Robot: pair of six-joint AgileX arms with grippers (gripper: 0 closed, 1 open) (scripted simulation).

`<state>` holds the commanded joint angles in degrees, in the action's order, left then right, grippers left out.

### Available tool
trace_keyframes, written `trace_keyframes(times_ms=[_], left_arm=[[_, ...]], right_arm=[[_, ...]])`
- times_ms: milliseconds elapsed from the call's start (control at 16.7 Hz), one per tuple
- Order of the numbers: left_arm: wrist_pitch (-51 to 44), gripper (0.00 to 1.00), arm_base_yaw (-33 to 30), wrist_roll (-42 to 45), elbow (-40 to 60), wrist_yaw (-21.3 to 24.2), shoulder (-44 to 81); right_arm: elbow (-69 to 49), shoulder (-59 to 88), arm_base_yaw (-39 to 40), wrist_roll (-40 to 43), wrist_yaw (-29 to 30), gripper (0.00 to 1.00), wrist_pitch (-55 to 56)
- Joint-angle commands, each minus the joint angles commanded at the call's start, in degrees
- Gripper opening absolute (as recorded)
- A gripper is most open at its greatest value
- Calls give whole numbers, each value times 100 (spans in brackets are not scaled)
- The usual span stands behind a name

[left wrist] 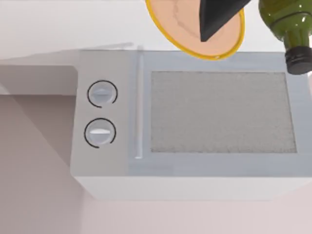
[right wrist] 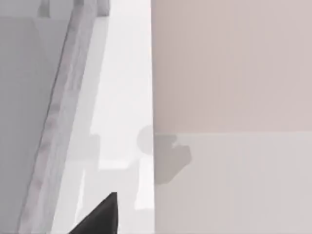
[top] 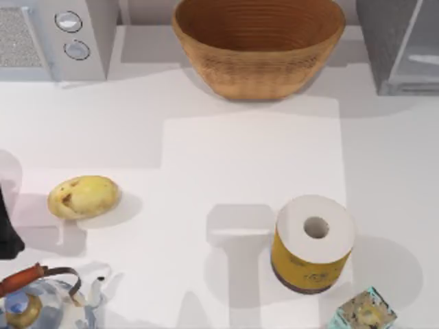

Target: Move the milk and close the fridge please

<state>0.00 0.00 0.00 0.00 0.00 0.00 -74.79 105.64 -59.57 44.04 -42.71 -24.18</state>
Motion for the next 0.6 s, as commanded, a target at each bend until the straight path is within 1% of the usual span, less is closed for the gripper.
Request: trace_keyframes(times_ms=[120,240,600], left_arm=[[0,100,0,0,0,0,0],[0,100,0,0,0,0,0],[0,100,0,0,0,0,0]], right_arm=[[5,-27,360,-429,-13,100,389],[9,-48,584,-657,-45,100,628],[32,-56,578,-695,-44,100,690]])
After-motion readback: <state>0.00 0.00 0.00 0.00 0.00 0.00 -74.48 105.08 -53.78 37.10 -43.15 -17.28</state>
